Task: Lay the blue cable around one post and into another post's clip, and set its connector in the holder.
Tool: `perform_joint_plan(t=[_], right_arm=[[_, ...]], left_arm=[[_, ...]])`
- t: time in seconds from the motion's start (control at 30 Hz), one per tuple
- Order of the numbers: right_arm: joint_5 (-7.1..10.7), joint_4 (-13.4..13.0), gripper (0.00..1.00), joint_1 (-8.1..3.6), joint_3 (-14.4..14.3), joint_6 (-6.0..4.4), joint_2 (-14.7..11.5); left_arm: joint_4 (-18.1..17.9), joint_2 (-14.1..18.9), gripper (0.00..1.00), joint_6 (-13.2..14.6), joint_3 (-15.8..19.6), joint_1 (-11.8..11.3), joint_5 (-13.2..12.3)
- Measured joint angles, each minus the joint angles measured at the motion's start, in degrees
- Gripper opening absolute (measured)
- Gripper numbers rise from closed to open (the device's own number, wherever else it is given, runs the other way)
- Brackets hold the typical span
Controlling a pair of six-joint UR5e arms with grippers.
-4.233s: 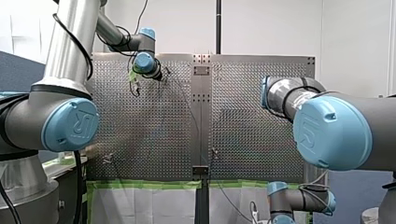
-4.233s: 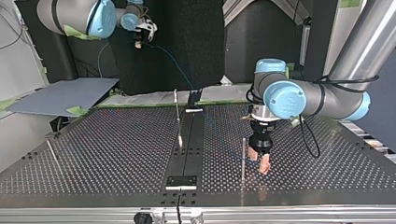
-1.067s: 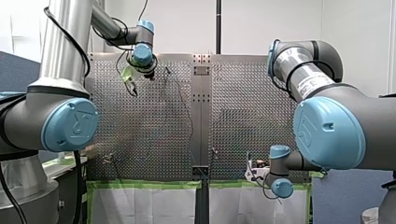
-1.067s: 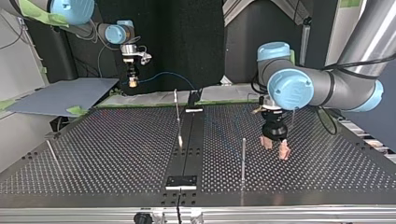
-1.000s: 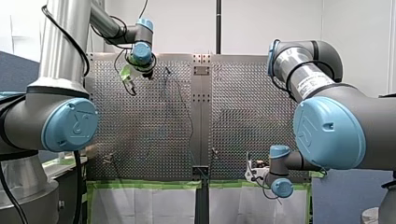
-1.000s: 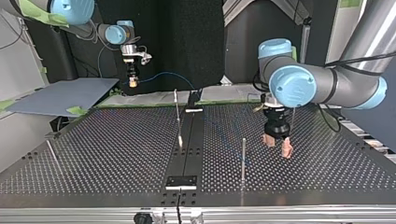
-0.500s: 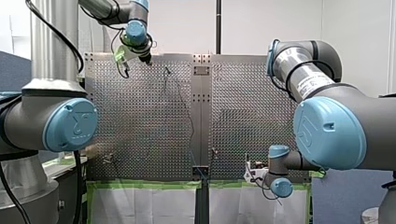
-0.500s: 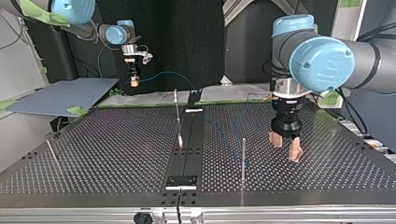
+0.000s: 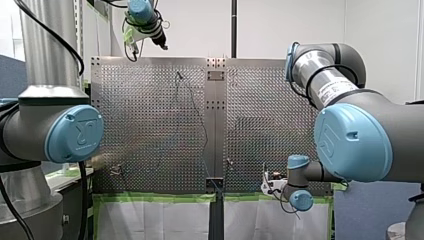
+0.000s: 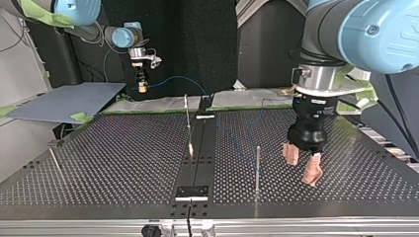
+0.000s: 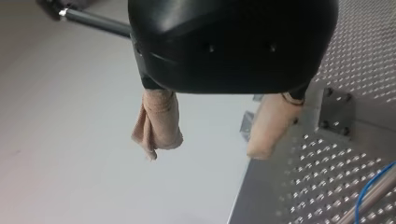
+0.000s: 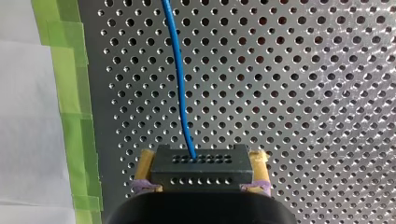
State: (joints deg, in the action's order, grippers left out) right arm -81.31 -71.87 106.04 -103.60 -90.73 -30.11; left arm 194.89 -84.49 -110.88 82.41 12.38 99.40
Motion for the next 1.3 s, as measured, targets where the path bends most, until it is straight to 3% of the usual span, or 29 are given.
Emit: perform_joint_plan(t=[0.6, 0.9, 1.17, 1.3], right_arm=[[0.34, 0.13, 0.0, 0.0, 0.01, -0.34, 0.05], [0.39, 0.16, 0.0, 0.0, 0.01, -0.34, 0.04], [0.46, 0.19, 0.0, 0.0, 0.01, -0.27, 0.03], [0.48, 0.22, 0.0, 0.0, 0.01, -0.23, 0.02]], left_arm=[[8.76, -2.88, 1.0, 8.75, -0.25, 2.12, -8.52], [13.02, -3.01, 1.0, 13.38, -0.25, 2.56, -8.73], [13.72, -3.0, 1.0, 17.8, -0.25, 2.8, -7.95], [13.76, -3.02, 1.0, 18.16, -0.25, 2.83, -6.72]])
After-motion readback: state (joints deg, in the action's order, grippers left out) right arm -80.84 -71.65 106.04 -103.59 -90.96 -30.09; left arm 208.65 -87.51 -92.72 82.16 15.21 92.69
